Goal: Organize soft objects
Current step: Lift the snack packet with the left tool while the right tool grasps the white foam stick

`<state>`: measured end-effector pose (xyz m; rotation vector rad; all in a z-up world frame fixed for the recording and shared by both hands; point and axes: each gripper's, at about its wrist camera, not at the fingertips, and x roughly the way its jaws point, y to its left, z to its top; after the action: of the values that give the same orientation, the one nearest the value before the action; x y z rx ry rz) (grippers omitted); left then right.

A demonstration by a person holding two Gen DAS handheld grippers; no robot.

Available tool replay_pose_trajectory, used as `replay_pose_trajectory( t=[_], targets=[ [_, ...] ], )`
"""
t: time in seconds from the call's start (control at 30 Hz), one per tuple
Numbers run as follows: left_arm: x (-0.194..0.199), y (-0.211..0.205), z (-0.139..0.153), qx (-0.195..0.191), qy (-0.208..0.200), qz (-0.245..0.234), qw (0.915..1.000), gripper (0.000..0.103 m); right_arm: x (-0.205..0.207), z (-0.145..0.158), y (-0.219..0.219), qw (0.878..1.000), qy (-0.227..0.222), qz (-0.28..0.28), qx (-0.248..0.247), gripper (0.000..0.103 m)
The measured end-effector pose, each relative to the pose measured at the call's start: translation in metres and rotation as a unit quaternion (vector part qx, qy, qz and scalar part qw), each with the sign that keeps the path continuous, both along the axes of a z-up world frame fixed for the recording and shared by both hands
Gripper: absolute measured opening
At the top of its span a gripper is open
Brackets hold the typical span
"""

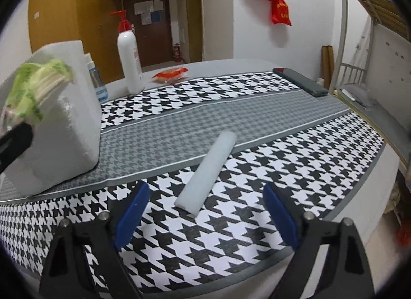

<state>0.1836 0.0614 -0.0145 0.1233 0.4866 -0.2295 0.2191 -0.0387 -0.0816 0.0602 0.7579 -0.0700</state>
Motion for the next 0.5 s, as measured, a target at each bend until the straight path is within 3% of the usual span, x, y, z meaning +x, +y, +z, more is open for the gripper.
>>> replay_pose_trajectory(
  t=[0.2,0.5],
  targets=[
    [0.0,0.007,-0.003,-0.003,0.0,0.002,1.0,0.026,0.01,-0.006,0.002,0.999,0.032,-0.024,0.007,0.066],
    [0.001,0.014,-0.006,-0.016,0.0,-0.021,0.9997,0.026,0.018,-0.009,0.005,0.997,0.051,-0.058,-0.001,0.052]
  ],
)
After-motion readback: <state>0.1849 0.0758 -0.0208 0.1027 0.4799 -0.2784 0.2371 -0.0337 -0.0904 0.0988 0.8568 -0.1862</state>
